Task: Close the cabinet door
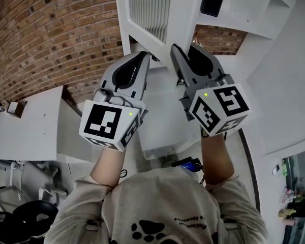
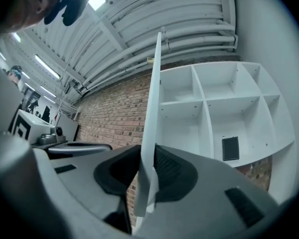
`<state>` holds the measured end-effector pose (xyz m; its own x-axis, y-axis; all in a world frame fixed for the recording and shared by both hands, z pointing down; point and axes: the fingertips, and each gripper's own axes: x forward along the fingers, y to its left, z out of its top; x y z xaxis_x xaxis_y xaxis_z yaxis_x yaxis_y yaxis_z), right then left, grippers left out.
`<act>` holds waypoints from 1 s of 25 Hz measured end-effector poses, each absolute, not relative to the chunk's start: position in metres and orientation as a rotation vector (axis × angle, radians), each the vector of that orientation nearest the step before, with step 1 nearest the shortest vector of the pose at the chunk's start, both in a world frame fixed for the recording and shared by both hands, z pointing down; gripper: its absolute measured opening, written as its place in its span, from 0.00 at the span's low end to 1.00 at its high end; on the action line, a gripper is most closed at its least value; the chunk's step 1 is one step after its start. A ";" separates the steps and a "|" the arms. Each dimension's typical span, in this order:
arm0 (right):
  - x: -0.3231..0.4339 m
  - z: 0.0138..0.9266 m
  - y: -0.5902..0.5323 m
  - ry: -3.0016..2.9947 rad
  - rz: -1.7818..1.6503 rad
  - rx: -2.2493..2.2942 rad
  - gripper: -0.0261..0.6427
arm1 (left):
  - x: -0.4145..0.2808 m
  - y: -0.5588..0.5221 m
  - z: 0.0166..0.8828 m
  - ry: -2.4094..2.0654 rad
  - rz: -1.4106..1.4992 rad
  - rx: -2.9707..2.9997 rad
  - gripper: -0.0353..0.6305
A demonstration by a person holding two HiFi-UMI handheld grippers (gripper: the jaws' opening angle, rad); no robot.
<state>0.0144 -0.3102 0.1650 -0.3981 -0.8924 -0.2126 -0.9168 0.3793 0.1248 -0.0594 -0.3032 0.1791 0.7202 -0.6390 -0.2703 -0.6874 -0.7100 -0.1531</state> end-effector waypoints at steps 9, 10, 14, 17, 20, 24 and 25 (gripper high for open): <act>0.069 0.167 -0.341 2.534 0.225 -1.588 0.18 | -0.018 -0.322 0.183 1.059 0.266 -2.671 0.06; 0.073 0.167 -0.344 2.543 0.217 -1.571 0.18 | -0.014 -0.326 0.184 1.061 0.262 -2.672 0.06; 0.090 0.167 -0.360 2.567 0.206 -1.517 0.19 | 0.006 -0.341 0.188 1.061 0.249 -2.682 0.06; 0.103 0.167 -0.372 2.592 0.198 -1.468 0.19 | 0.022 -0.352 0.188 1.066 0.245 -2.679 0.06; 0.115 0.168 -0.386 2.619 0.192 -1.422 0.20 | 0.035 -0.365 0.188 1.087 0.244 -2.670 0.06; 0.130 0.169 -0.404 2.654 0.167 -1.362 0.21 | 0.051 -0.380 0.191 1.131 0.242 -2.647 0.06; 0.132 0.168 -0.408 2.663 0.164 -1.343 0.21 | 0.053 -0.383 0.191 1.147 0.241 -2.643 0.06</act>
<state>0.1317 -0.4080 0.1684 -0.5863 -0.7884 -0.1861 -0.8053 0.5921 0.0285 0.0532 -0.3832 0.1913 0.6763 -0.6935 -0.2483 -0.7347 -0.6590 -0.1608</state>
